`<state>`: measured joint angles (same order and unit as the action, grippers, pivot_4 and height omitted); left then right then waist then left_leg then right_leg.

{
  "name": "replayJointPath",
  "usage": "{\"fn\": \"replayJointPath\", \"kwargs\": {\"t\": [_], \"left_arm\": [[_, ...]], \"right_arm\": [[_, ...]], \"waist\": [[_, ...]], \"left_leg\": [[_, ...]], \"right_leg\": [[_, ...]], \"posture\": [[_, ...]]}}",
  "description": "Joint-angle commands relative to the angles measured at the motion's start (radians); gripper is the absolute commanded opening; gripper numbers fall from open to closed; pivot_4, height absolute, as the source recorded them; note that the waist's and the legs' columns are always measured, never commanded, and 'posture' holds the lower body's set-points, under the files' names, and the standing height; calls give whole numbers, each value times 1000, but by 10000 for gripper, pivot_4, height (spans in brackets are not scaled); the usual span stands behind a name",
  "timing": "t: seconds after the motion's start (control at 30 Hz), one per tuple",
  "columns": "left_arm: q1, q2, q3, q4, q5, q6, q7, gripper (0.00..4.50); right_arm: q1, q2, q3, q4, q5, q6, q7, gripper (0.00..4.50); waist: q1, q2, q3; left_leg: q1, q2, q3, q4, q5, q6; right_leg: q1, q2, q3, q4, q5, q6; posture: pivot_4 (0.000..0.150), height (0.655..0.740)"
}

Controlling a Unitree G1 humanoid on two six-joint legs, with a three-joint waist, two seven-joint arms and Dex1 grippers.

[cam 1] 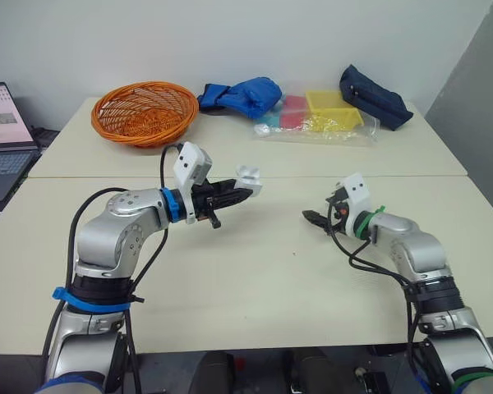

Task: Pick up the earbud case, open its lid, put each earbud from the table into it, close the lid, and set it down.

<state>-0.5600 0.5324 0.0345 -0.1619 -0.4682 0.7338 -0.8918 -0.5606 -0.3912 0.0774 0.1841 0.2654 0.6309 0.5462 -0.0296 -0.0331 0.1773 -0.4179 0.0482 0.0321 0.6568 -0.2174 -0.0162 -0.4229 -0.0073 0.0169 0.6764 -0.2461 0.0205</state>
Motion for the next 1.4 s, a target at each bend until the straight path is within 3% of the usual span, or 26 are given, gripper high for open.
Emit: {"fn": "replayJointPath", "kwargs": {"t": [0.03, 0.2, 0.3, 0.63, 0.87, 0.93, 1.07, 1.2, 1.4], "left_arm": [[-11, 9, 5, -53, -19, -6, 14, 7511], [-22, 25, 6, -55, -23, 6, 18, 7511], [-23, 27, 3, -50, -24, 4, 17, 7511], [-55, 13, -28, -19, -13, -18, 12, 7511], [-51, 19, -32, -18, -14, -23, 1, 7511], [-48, 18, -35, -25, -18, -21, -1, 7511], [-29, 13, -71, -12, 7, -67, -21, 7511], [-6, 5, -75, -18, 1, -81, -19, 7511], [20, 9, -87, -27, 7, -93, -12, 7511]], "right_arm": [[-34, 9, 5, 50, -35, -67, 7, 44660], [-35, 34, 35, 115, -71, -101, 21, 44660], [-29, 48, 44, 131, -91, -133, 26, 39297], [-23, 105, 36, 169, -133, -199, 27, 4665], [23, 50, 40, 98, -146, -206, 68, 4078], [51, -57, 60, -16, -177, -230, 136, 4078], [138, -359, 33, -296, -98, -117, 397, 4078], [274, -692, -3, -447, -17, -27, 658, 4078], [309, -841, 36, -379, -59, -106, 768, 4078]], "waist": [[1, 0, 0], [-1, 0, 0], [-2, 0, 0], [-4, 0, 0], [-3, 0, 0], [1, 1, 0], [13, 4, 2], [19, 3, 2], [0, 3, 3]], "left_leg": [[0, 0, 0, 0, 0, 0], [1, 0, -1, 0, 0, 0], [1, 0, 0, 0, 0, 0], [2, 1, 0, -1, 0, 0], [2, 1, -1, -1, 0, 0], [2, 0, 0, -2, 0, 0], [-1, -2, 0, -3, 0, 0], [1, -2, 0, -10, 0, 0], [2, 0, 0, -12, 0, 0]], "right_leg": [[0, 0, 0, 0, 0, 0], [0, 0, -1, 1, 0, 0], [0, 0, 0, 1, 0, 0], [0, 1, 0, 1, 0, 0], [0, 1, 0, 1, 0, 0], [0, 1, 0, 0, 0, 0], [0, -2, 0, -4, -1, 1], [2, -2, -1, -12, 0, 1], [2, 0, -1, -13, 0, 1]], "posture": [[1500, 7400], [1500, 7400], [1500, 7400], [1500, 7400], [1500, 7400], [1500, 7400], [1500, 7400], [1500, 7400], [1500, 7400]]}}
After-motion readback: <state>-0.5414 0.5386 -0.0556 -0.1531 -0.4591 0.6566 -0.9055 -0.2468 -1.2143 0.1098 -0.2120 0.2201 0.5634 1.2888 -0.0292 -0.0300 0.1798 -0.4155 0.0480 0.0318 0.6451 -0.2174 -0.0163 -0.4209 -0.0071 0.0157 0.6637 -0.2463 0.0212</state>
